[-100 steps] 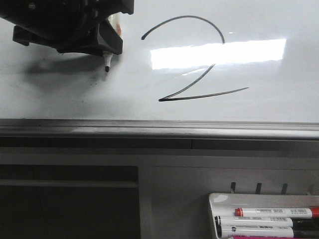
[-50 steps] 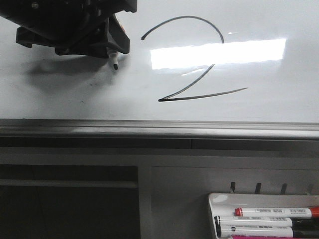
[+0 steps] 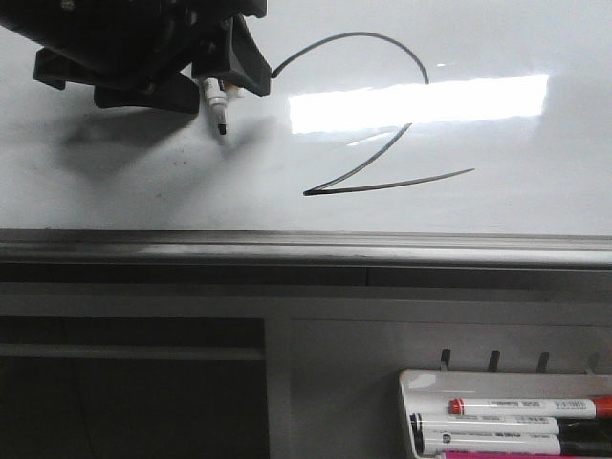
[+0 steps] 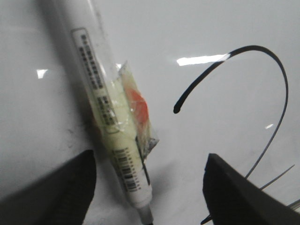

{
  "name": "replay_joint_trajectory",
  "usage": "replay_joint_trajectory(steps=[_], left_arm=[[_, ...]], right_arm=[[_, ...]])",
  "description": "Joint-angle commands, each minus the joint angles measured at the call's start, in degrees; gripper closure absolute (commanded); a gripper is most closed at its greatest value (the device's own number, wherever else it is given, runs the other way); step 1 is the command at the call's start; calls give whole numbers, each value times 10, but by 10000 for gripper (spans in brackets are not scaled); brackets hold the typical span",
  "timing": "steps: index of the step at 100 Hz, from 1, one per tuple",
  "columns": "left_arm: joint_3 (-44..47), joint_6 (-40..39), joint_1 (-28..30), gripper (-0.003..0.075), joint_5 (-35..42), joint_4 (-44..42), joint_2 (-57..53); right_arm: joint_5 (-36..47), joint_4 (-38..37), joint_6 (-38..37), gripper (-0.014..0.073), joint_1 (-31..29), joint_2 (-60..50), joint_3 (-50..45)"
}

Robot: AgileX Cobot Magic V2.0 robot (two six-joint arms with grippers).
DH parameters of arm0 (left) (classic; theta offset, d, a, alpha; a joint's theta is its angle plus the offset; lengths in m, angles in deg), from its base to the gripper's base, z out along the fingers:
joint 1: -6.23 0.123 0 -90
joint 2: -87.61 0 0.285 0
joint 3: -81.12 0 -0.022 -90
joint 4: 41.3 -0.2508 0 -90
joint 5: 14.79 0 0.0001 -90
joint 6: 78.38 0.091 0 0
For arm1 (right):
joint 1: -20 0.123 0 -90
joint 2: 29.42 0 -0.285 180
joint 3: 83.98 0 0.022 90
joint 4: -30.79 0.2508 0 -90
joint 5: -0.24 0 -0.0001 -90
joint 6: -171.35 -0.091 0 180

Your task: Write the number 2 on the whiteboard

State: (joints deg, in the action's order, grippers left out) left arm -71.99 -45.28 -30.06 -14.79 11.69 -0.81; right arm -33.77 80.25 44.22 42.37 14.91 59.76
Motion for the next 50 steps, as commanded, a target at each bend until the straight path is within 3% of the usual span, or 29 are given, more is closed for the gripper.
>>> replay_joint_trajectory(steps=[1, 50], left_arm=[[-6, -5, 10, 212, 54, 6, 1], [-6, -2, 10, 222, 40, -20, -129]], right_arm=[[25, 21, -1, 664, -3, -1, 14], [26, 21, -1, 664, -3, -3, 14]])
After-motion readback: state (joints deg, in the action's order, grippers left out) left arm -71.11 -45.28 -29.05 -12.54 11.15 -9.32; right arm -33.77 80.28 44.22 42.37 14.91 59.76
